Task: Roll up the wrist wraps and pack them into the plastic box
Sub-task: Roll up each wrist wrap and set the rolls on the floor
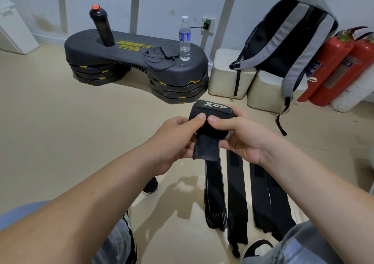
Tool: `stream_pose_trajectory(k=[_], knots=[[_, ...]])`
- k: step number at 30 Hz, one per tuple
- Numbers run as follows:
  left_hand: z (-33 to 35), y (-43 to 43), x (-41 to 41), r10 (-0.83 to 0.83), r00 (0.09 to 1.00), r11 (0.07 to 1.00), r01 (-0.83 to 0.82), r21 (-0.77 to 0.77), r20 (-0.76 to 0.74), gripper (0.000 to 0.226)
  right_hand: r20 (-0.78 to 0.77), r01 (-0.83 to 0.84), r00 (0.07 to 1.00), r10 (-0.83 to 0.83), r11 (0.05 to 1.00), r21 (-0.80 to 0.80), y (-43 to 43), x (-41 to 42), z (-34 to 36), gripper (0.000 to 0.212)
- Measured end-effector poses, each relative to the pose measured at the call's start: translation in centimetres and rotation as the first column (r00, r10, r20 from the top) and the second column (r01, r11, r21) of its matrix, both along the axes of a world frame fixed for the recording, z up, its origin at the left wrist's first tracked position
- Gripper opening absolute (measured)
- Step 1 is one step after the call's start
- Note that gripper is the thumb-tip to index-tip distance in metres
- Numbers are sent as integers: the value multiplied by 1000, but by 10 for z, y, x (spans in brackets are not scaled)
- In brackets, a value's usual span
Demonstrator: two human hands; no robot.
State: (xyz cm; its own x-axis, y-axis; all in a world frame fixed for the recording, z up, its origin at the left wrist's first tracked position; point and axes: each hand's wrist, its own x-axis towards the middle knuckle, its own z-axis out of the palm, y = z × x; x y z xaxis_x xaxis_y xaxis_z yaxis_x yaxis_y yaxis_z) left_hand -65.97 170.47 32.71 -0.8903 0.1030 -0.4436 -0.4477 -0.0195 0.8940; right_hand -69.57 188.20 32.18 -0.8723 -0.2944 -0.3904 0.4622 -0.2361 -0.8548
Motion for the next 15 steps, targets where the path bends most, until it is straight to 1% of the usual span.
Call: stream_pose_trajectory(k=[2, 6, 8, 10, 12, 13, 15], knots=[[3, 0, -1, -8, 1000, 1000, 8, -9, 2, 49, -15, 6, 1000, -6, 1000, -16, -1, -1, -1, 51], [9, 0, -1, -28, 999, 1000, 28, -8, 21, 56, -91, 20, 996, -17, 999, 29, -6, -1, -5, 61], [10, -1, -1, -29, 999, 1000, 29, 2, 37, 59, -150, 12, 989, -4, 998, 58, -7, 0, -8, 64], [9, -1, -1, -43, 998, 999, 42, 17, 47, 61, -258, -9, 965, 43, 991, 134, -10, 4, -11, 69], [9, -2, 1, -31, 998, 998, 28, 52, 57, 59, -382, -16, 918, 108, 971, 237, -13, 8, -14, 74], [8, -2, 1, -15, 998, 997, 10, 77, 65, 56, -413, -23, 901, 133, 965, 260, -15, 9, -15, 76], [6, -3, 1, 0, 996, 991, -11, 133, 85, 47, -404, -60, 901, 159, 967, 246, -15, 8, -14, 76]])
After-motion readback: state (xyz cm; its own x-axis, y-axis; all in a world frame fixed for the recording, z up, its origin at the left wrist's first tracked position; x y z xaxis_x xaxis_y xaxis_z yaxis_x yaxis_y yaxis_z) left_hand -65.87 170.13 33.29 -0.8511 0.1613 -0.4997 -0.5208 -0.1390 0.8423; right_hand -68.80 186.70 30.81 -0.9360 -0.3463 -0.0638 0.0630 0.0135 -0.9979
